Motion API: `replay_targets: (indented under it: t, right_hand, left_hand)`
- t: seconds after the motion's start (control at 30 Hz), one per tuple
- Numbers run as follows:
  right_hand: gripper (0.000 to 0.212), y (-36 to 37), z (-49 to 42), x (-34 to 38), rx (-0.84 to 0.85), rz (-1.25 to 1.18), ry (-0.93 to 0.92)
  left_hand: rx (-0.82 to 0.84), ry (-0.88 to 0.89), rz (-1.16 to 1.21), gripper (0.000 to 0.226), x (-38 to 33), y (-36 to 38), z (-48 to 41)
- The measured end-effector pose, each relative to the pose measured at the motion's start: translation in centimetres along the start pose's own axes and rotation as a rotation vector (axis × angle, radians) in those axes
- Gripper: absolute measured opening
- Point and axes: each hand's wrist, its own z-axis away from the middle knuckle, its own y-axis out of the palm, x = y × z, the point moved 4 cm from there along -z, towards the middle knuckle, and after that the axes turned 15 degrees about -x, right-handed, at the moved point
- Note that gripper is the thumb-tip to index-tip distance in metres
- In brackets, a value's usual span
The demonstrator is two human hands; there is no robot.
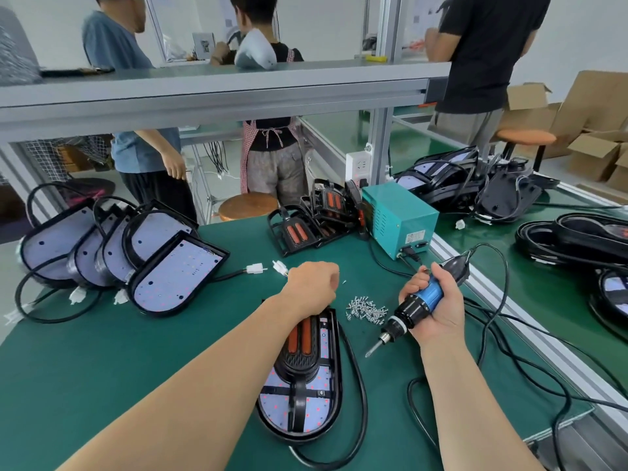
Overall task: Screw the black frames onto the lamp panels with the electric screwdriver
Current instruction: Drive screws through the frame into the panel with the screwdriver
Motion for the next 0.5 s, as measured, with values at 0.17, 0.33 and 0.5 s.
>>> replay_targets:
  t: [0.17, 0.33, 0.5]
  right_hand:
    - [0.014, -0.1, 0.1, 0.0, -0.008, -0.021, 0.001]
    - [0.018, -0.1, -0.3, 0.1, -0.005, -0.034, 0.011]
    - [0.02, 0.0, -0.7, 0.2, -0.006, -0.034, 0.018]
  left_hand:
    - [-0.025, -0.037, -0.128, 0.028, -0.4, 0.7, -1.1]
    - [-0.091, -0.276, -0.049, 0.021, 0.7, 0.7, -3.0]
    - [0.073, -0.151, 0.002, 0.016, 0.6, 1.8, -4.2]
